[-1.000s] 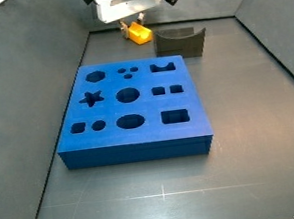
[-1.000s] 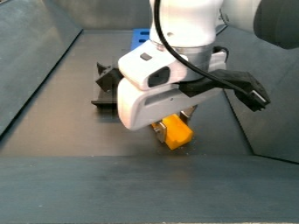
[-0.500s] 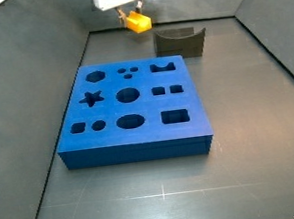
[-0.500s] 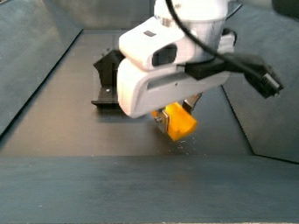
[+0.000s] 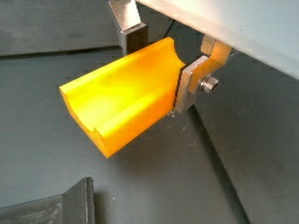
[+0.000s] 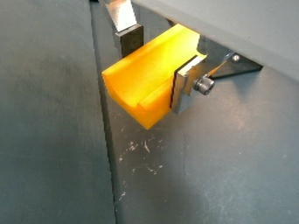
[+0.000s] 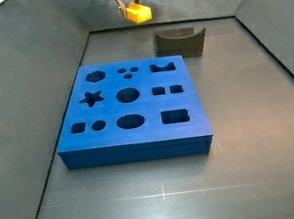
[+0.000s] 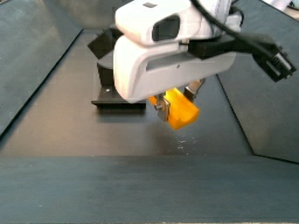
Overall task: Pick up the arch object. Move up. Place the arch object on the fixture. Regrasp the arch object. Move to above the board. Insert the arch object.
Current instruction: Place the arch object on the fixture.
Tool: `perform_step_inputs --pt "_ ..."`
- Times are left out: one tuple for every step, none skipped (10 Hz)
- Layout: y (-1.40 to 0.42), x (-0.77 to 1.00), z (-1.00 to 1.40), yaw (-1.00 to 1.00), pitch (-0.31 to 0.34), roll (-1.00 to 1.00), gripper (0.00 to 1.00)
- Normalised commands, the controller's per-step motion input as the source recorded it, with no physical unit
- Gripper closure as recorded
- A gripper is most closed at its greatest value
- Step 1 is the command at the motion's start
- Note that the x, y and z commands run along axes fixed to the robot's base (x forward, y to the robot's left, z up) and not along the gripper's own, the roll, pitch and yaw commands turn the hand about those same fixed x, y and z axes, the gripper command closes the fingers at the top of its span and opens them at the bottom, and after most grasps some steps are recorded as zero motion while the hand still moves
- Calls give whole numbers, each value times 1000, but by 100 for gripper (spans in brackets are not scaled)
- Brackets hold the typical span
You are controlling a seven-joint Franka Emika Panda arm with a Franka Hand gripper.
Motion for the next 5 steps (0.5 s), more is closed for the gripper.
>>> perform_step_inputs --pt "-2 -20 1000 -13 51 56 100" --pt "-4 -23 1000 -17 61 63 100" --pt "-4 -27 1000 -16 71 79 100" --pt "-7 -29 1000 -9 76 89 100" --pt "-10 -32 1000 1 84 102 100"
